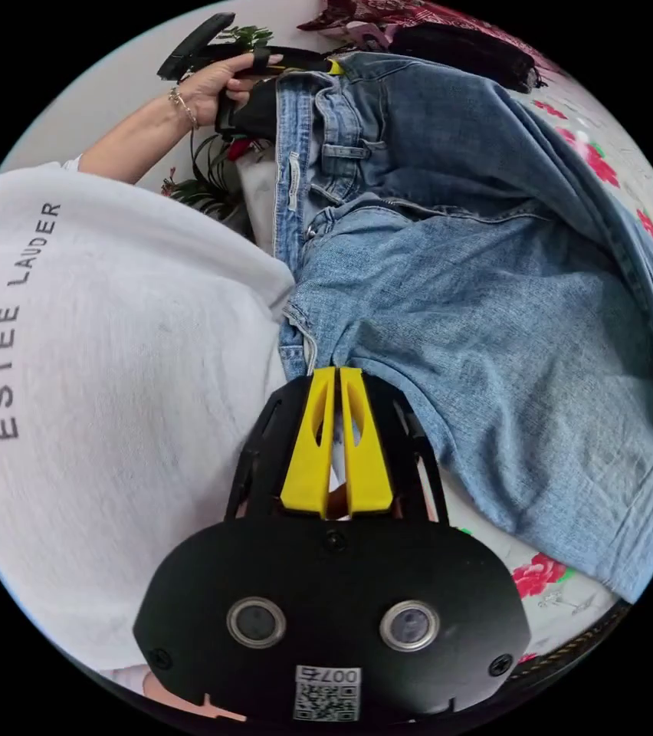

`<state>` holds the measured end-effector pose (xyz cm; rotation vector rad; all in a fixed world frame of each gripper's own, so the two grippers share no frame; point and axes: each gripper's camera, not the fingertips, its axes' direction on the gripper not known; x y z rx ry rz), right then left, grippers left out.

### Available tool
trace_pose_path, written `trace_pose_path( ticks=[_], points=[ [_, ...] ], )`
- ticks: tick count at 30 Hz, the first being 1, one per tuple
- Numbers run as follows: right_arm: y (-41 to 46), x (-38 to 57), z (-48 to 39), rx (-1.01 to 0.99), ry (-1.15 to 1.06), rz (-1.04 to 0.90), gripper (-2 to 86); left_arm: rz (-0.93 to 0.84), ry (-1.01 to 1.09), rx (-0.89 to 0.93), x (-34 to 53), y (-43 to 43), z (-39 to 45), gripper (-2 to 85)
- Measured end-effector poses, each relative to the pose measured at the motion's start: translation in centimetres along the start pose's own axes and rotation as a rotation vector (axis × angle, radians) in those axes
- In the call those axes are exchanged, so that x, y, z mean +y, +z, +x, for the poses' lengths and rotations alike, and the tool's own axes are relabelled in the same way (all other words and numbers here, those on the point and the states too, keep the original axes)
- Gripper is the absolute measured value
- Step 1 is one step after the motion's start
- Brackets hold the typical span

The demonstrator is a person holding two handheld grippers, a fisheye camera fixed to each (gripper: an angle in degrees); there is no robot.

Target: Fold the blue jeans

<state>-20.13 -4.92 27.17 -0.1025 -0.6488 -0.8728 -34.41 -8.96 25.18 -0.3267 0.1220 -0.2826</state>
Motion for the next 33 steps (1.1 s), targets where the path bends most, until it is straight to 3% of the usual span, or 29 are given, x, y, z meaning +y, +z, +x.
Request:
trace_pose_path(
  ticks=[3,7,9,13,20,24,27,29,33],
  points=[
    [-7.5,4.1,8.3,-0.037,0.211,0.239,4.3,0.024,0.023,-0.029,1.5,0.5,1.1,0.0],
    [-17.1,15.6,24.6,-0.053,0.803,0.692,8.4,0.031,0.031,-0.065,1.9,0.4,2.9,0.1],
    [-19.4,20.5,29.7,-0.057,0.991,0.87,9.0,0.029,0.007,-0.064,1.9,0.5,3.4,0.1],
    [-21.2,25.3,37.2,0.044,1.243,0.986,9.0,0.03,-0.032,-0.089,2.2,0.7,4.9,0.1],
    [-22.0,23.5,39.7,0.21,1.243,0.952,2.4,0.04,-0.111,-0.149,1.9,1.1,7.4,0.0],
    [-27.9,20.6,34.3,0.359,0.987,1.219,0.4,0.075,-0.156,-0.18,1.0,1.0,8.9,-0.3],
    [-34.4,13.5,32.2,0.437,0.735,1.279,0.4,0.096,-0.148,-0.212,-0.7,1.0,9.8,-0.5],
    [-37.8,7.5,33.0,0.438,0.651,1.243,0.7,0.093,-0.189,-0.206,-2.1,1.7,9.1,-0.5],
    [-39.7,-9.1,36.7,0.533,0.506,0.905,3.7,0.095,-0.407,-0.171,-4.3,4.2,5.3,0.0]
  ],
)
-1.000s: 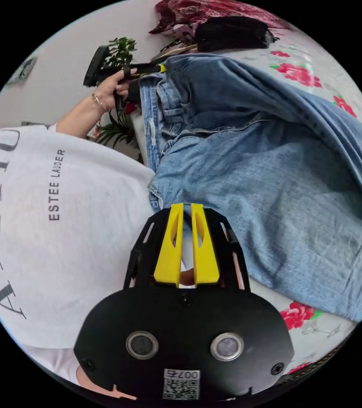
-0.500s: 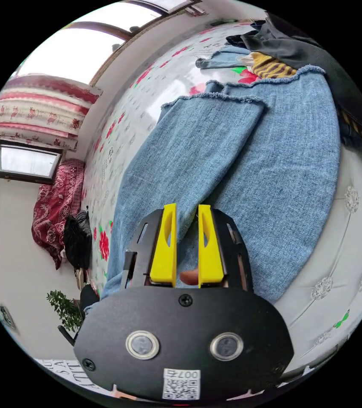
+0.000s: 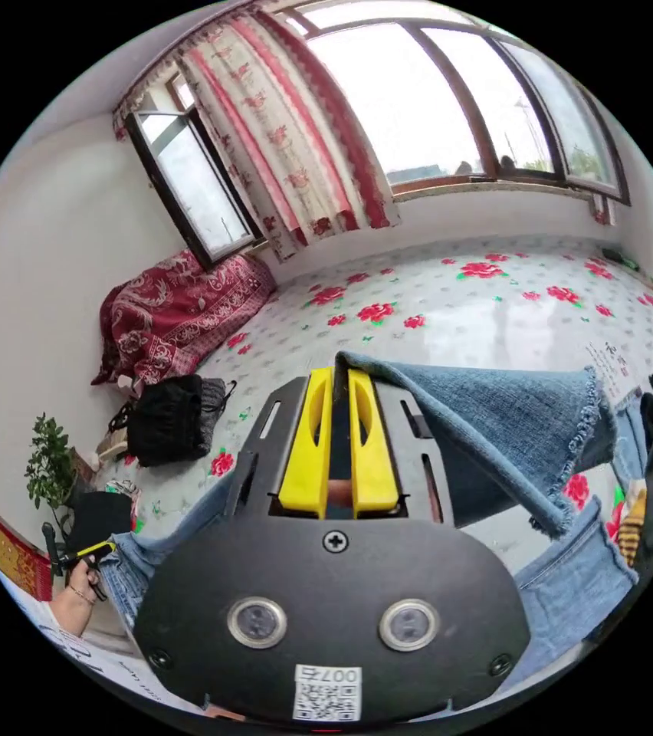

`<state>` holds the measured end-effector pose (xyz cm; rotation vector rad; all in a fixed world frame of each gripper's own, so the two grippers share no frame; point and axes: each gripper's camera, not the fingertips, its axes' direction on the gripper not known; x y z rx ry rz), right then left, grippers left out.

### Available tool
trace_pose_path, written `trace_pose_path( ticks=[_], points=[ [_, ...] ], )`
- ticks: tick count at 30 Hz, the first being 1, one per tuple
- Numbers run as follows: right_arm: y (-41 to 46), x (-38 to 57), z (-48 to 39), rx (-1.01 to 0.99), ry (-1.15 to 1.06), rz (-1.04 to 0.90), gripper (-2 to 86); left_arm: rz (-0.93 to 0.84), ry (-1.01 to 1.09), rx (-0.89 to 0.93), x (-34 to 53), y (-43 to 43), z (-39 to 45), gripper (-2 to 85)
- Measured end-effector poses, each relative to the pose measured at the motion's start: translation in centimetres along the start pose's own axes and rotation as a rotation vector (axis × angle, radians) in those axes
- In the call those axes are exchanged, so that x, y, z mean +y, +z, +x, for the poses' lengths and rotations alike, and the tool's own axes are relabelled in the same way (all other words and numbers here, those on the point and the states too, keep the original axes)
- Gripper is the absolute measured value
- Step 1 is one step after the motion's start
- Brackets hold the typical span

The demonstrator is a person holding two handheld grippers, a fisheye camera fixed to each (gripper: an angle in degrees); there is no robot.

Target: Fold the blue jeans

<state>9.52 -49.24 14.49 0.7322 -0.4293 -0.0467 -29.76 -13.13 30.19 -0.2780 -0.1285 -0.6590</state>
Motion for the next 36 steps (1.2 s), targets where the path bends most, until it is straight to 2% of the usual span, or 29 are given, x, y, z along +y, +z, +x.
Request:
trace_pose_path(
  ticks=[1,3,5,9,15,17,18,21,23,24,25,26,27,29,30,31,36],
  points=[
    [2.9,-1.0,-1.2,-0.014,-0.027,-0.108,5.0,-0.044,-0.036,-0.007,-0.5,1.7,-0.6,0.7],
    [5.6,-0.3,-2.3,-0.035,-0.046,-0.206,6.3,-0.098,-0.097,0.01,-0.6,3.6,-1.5,2.3],
    [6.0,2.6,-2.4,-0.029,-0.055,-0.207,6.4,-0.121,-0.116,0.019,-0.3,3.9,-1.7,4.0],
    [4.0,14.2,0.5,0.029,-0.078,-0.274,4.6,-0.041,0.019,-0.075,1.7,0.8,-0.2,9.0],
    [-2.8,33.1,6.1,0.186,0.016,-0.455,1.6,0.017,0.159,-0.266,6.1,-5.0,2.6,6.3],
    [-4.7,36.3,6.6,0.226,0.048,-0.474,1.4,0.012,0.249,-0.206,7.3,-6.0,4.4,6.2],
    [-5.6,37.8,6.9,0.235,0.071,-0.472,1.4,-0.021,0.332,-0.117,8.1,-6.3,6.1,6.6],
    [-6.2,39.6,7.2,0.215,0.106,-0.457,1.4,-0.149,0.601,0.128,11.3,-5.4,12.4,7.6],
    [-4.6,40.3,7.0,0.196,0.093,-0.501,1.5,-0.25,0.755,0.188,13.6,-4.1,16.4,7.4],
    [-3.7,40.7,6.7,0.225,0.077,-0.525,1.6,-0.319,0.848,0.124,15.2,-2.7,18.5,6.4],
    [-3.5,41.0,6.0,0.279,0.034,-0.501,1.6,-0.362,0.926,-0.018,16.8,-0.9,19.9,4.7],
    [-3.3,41.1,5.7,0.287,0.02,-0.501,1.7,-0.367,0.978,-0.05,17.6,-0.5,20.2,3.9],
    [-3.3,41.3,5.4,0.295,0.01,-0.496,1.7,-0.279,1.086,-0.079,18.8,-1.1,20.5,2.3],
    [-3.4,41.4,5.4,0.289,0.031,-0.507,2.0,-0.247,1.234,-0.201,20.2,-1.2,20.8,0.4],
    [-3.7,41.7,5.1,0.28,0.019,-0.535,2.4,-0.23,1.315,-0.321,21.0,-0.8,20.6,-0.1],
    [-4.1,42.6,4.3,0.269,-0.021,-0.557,3.0,-0.218,1.349,-0.39,21.2,-0.5,19.8,-0.5],
    [-8.4,49.8,-0.5,0.206,-0.133,-0.614,5.1,-0.298,1.203,-0.365,18.7,-0.8,15.1,-0.8]
  ],
)
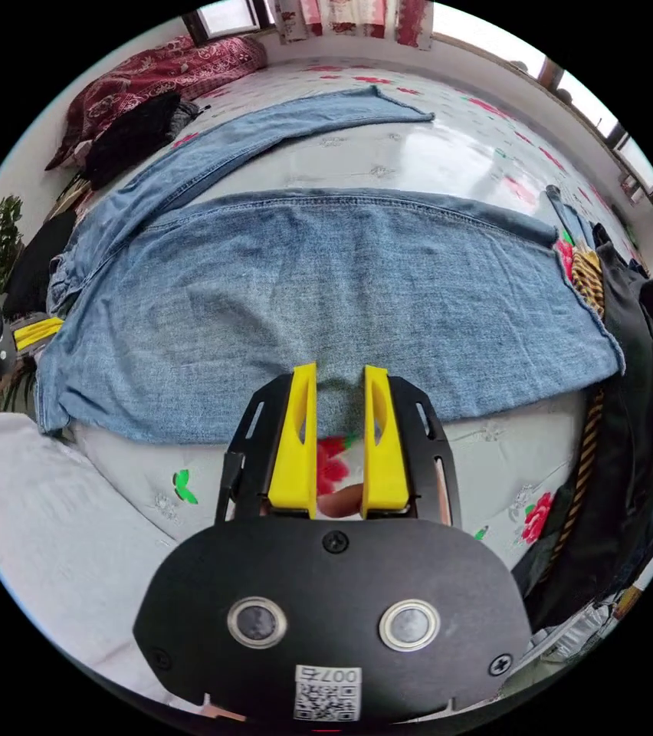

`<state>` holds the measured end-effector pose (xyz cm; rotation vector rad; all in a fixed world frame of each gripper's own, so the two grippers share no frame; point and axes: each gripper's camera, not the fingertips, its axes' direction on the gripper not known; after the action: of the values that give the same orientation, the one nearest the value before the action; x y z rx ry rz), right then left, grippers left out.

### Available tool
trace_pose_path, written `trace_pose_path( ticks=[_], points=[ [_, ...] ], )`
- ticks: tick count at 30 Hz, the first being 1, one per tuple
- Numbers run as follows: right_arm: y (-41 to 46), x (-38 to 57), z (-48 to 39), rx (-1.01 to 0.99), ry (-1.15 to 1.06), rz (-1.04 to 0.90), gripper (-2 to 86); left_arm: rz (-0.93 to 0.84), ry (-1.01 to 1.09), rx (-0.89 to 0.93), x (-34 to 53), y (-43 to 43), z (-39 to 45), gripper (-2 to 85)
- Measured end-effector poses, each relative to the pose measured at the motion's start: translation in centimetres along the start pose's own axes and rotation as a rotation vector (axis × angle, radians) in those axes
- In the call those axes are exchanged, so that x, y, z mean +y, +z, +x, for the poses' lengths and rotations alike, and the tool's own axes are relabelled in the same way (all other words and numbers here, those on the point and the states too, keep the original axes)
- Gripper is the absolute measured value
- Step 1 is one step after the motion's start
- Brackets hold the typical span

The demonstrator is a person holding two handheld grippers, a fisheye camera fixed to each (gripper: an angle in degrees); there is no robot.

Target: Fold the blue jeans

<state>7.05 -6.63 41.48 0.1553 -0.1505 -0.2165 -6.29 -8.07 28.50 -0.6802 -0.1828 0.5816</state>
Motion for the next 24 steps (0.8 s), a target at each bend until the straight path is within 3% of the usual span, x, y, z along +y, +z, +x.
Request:
trace_pose_path(
  ticks=[4,8,11,18,24],
  points=[
    [-1.1,8.8,-4.2,-0.055,-0.039,-0.031,5.7,-0.044,-0.031,-0.002,3.4,0.2,0.2,-0.8],
    [-3.0,10.9,-3.6,-0.121,-0.108,-0.113,6.1,-0.048,-0.16,0.079,5.8,-1.2,0.2,-0.7],
    [-7.4,9.4,0.1,-0.126,-0.129,0.051,6.0,0.013,-0.325,0.12,8.3,-3.4,-0.4,-0.4],
    [-13.8,-4.4,13.8,-0.258,0.128,0.339,6.7,0.125,-0.581,0.069,9.7,-4.9,-6.9,5.0],
    [-12.3,-17.0,20.8,-0.295,0.333,0.343,8.4,0.133,-0.567,0.039,3.5,-1.5,-15.0,5.2]
  ],
)
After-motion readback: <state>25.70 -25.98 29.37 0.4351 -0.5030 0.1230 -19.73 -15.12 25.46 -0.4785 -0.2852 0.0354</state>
